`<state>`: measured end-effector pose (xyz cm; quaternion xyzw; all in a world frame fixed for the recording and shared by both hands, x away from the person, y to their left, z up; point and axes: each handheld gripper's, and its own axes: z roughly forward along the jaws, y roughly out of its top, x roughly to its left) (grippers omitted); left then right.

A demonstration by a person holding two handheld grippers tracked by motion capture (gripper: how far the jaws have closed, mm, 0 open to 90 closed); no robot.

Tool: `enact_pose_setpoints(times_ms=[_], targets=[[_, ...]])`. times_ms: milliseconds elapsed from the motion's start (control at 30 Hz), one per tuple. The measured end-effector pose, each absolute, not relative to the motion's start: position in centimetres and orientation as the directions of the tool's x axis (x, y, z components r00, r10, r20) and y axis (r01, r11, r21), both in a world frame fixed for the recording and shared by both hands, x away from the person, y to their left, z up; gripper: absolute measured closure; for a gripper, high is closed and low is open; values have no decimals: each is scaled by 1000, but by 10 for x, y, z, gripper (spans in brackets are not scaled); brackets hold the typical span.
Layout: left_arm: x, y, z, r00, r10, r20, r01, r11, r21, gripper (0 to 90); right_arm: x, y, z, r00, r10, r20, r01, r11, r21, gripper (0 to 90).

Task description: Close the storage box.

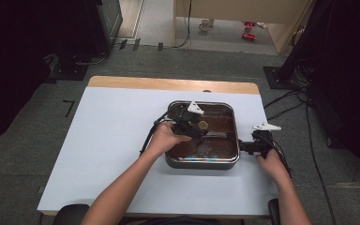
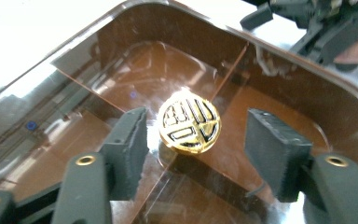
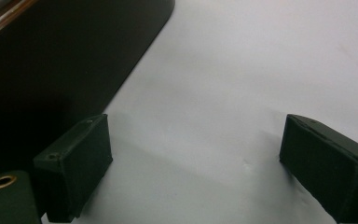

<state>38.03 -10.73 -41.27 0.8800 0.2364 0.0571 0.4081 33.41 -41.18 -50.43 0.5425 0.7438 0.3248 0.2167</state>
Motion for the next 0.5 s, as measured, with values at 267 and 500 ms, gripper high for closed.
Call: enact_pose_setpoints(times_ms=[267,500], targets=[[375,-89,-404,882,460,-96,369,-550,749,264,334,-412,-504,-318,948,30,666,201,718,85],[370,-67,-405,860,499,-101,394,-526,754,261,334,-412,-504,-318,948,29,666,201,718,85]])
